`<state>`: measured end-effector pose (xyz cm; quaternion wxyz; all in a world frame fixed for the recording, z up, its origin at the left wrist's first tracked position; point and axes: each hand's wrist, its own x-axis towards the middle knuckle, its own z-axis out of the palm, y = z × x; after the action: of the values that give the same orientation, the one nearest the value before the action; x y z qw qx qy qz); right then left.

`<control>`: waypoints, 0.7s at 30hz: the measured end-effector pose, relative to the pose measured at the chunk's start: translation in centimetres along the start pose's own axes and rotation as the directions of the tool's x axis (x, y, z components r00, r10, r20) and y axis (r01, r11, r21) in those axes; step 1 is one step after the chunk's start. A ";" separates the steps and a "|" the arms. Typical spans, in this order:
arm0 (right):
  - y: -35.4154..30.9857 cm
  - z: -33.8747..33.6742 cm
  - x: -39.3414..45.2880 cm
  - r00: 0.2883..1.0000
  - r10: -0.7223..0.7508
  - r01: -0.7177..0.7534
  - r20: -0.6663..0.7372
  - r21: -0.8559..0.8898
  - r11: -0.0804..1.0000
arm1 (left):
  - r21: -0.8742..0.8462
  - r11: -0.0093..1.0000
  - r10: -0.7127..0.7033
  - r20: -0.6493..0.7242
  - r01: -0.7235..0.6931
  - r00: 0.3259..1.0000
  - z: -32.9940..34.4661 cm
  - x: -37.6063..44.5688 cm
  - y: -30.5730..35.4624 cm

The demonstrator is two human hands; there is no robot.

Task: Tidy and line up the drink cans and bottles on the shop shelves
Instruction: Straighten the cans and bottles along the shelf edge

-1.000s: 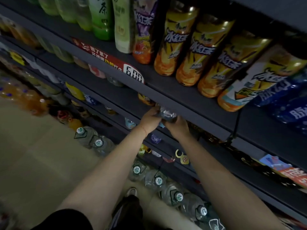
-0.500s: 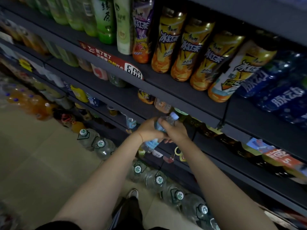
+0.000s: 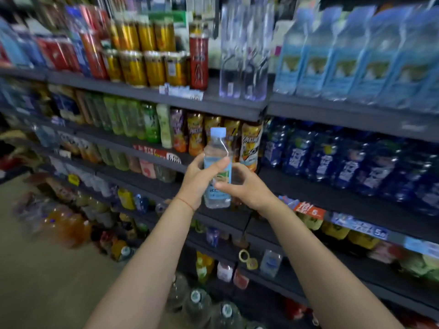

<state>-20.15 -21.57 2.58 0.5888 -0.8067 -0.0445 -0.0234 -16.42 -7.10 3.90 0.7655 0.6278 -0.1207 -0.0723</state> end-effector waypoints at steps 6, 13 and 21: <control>-8.7 -4.9 -1.3 0.911 -0.284 0.258 -0.300 -0.124 0.958 | 0.031 0.968 0.239 0.173 -0.248 0.955 5.6 0.5 9.4; -13.4 -10.6 0.1 0.713 -0.391 0.275 -0.582 -0.282 0.919 | 0.182 0.910 0.323 0.248 -0.371 0.913 9.8 3.8 12.8; -13.1 -16.5 4.0 0.666 -0.302 0.052 -0.683 -0.361 0.931 | 0.266 0.877 0.295 0.360 -0.400 0.885 14.3 7.9 12.9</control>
<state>-17.19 -33.12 20.41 0.4176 -0.8042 0.1181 -0.4061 -13.27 -20.04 19.85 0.6201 0.6963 -0.3613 -0.0076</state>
